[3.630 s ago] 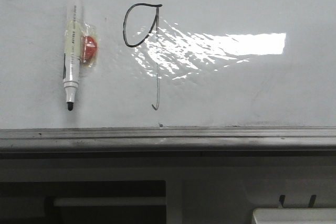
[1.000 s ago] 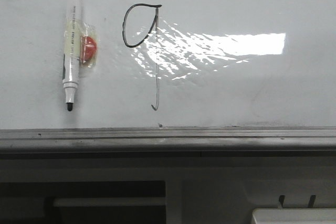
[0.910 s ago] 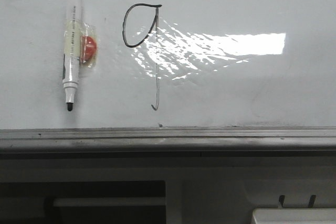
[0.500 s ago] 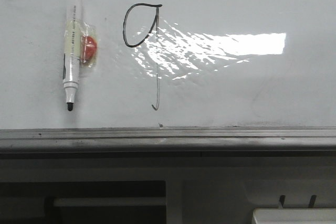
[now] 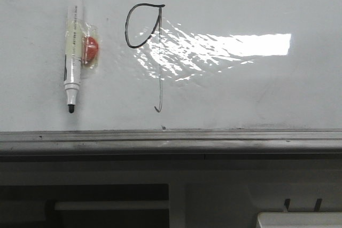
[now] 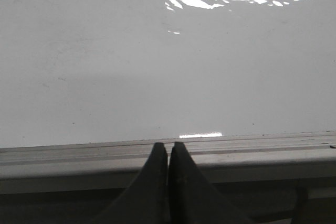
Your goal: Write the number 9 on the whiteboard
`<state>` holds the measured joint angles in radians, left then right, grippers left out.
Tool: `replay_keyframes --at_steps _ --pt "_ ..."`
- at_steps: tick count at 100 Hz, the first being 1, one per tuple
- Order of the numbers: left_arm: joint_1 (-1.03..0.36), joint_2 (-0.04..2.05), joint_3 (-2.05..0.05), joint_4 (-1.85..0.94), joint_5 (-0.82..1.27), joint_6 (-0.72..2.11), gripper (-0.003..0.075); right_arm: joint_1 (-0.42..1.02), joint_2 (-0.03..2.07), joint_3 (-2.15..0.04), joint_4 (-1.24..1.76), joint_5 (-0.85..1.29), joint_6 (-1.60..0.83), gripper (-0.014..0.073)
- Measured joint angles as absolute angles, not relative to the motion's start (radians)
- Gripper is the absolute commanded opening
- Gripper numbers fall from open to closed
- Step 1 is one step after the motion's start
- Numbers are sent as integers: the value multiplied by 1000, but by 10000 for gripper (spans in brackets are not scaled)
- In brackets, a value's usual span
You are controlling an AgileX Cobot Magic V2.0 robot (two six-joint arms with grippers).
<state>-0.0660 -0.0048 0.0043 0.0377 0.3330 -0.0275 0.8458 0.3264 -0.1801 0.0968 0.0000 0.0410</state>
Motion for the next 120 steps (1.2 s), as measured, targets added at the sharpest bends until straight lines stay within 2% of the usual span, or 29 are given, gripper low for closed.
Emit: replay_keyframes --at_steps 26,48,65,87,106,120 --pt "-66 -5 4 38 333 -28 -20 815 326 -150 28 -28 41 -69" --pt "-66 -5 4 38 333 -28 -20 601 326 -18 -6 -351 41 -69" --pt "-66 -5 4 38 333 -28 -20 452 325 11 0 -475 41 -69" --pt "-66 -5 4 38 335 -28 -20 241 283 11 -7 -420 41 -69" --pt "-66 -5 4 38 335 -28 -20 75 180 11 -19 -270 44 -69" --pt "-66 -5 4 38 335 -28 -20 -20 103 11 -114 -146 153 -69"
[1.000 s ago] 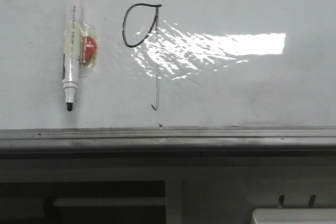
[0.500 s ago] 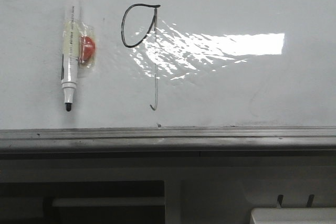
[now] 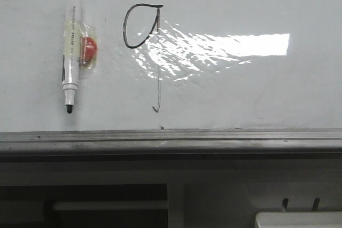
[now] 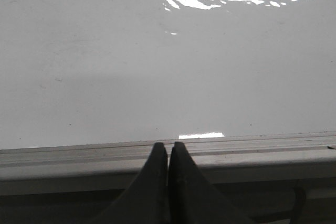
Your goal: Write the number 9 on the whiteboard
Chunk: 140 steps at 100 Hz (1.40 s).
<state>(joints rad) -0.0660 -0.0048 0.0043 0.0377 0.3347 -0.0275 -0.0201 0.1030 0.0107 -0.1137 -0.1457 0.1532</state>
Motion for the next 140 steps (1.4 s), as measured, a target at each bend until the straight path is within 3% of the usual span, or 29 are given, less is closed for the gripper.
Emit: replay_keyframes --at_steps 59,140 --pt "-66 -5 4 38 335 -28 -20 -73 -11 11 -85 318 125 -69" --pt "-66 -5 4 38 335 -28 -20 -73 -11 11 -83 331 113 -69"
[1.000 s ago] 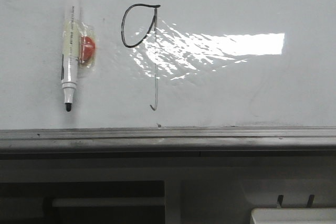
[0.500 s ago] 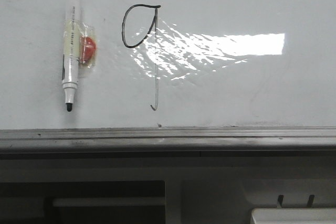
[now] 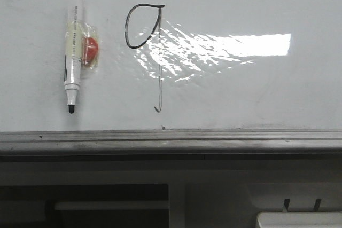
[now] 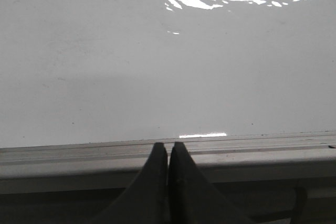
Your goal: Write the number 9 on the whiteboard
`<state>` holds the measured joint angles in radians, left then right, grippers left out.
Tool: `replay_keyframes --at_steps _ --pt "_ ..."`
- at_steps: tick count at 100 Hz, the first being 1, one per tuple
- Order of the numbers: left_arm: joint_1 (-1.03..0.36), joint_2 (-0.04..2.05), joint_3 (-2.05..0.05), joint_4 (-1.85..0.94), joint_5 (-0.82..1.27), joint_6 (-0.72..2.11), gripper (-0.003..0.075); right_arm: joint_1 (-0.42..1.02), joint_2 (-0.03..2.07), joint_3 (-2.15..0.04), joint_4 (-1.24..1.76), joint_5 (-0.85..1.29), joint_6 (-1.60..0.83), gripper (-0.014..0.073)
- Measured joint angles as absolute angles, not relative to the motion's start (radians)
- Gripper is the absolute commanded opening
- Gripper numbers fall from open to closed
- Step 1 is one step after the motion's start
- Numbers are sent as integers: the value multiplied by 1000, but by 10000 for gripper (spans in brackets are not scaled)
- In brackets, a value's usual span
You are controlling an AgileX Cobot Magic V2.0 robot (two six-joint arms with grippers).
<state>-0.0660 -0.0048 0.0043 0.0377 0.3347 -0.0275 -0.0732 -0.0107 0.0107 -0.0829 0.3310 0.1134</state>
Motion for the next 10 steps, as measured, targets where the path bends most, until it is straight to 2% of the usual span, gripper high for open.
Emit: replay_keyframes --at_steps 10 --pt "-66 -5 4 38 335 -28 -20 -73 -11 11 -83 331 113 -69"
